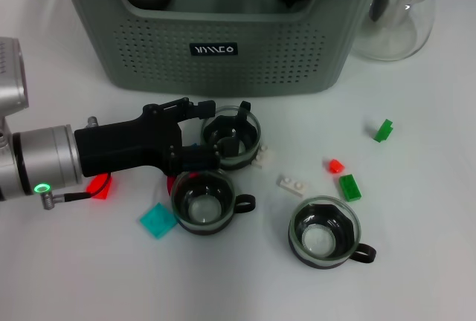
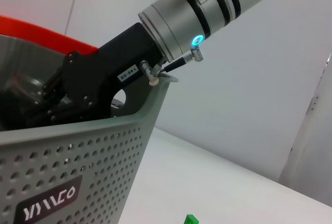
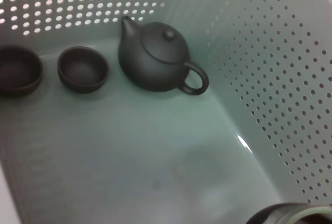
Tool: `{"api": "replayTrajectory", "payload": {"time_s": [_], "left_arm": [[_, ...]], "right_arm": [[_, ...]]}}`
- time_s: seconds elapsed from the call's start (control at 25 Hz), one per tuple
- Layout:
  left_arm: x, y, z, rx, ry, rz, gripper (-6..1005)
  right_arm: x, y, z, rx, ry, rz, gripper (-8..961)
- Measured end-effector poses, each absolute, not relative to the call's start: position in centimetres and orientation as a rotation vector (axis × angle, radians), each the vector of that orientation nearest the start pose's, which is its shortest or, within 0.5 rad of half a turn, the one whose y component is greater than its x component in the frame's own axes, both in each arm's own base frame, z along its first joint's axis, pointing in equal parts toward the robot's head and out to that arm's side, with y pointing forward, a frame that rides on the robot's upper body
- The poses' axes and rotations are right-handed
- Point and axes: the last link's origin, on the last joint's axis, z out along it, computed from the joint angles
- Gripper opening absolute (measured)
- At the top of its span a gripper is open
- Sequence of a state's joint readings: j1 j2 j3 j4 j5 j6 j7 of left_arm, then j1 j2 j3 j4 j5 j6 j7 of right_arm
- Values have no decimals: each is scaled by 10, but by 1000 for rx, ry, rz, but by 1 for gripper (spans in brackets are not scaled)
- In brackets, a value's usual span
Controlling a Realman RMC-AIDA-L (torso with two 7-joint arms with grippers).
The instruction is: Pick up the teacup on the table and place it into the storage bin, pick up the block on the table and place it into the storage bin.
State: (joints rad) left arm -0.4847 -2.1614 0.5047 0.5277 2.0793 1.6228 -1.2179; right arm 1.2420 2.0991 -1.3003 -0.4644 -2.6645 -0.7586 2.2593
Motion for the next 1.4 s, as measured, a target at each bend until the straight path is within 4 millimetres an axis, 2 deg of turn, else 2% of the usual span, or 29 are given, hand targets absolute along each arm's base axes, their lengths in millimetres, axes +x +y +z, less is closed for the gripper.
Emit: {"api": "replayTrajectory", "payload": {"time_s": [0.28,0.52,0.6,0.8,0.96,1.08,1.2,1.28,1.32,1.4], "left_arm": [[-270,288,-39,-2686,-695,-905,859],[-271,288,-38,-2685,-695,-904,859],[-271,288,-37,-2684,-695,-903,860],[-272,287,-36,-2683,-699,-904,860],[-273,288,-35,-2683,-697,-904,860],[-273,287,-35,-2685,-697,-903,860],[-273,287,-34,-2689,-694,-897,859],[-274,287,-34,-2690,-693,-893,859],[-274,287,-33,-2689,-691,-889,859],[-275,287,-32,-2687,-691,-884,859]], "right_arm": [[82,482,-73,-2493,208,-374,170],[72,482,-60,-2473,203,-304,441],[62,482,-48,-2453,202,-241,512],[30,476,2,-2382,191,-1,668],[18,458,42,-2392,221,187,668],[24,438,59,-2498,243,288,669],[40,412,68,-2669,229,342,669],[61,388,72,-2828,188,320,672],[61,388,72,-2828,188,320,675],[77,371,70,-2931,163,275,680]]}}
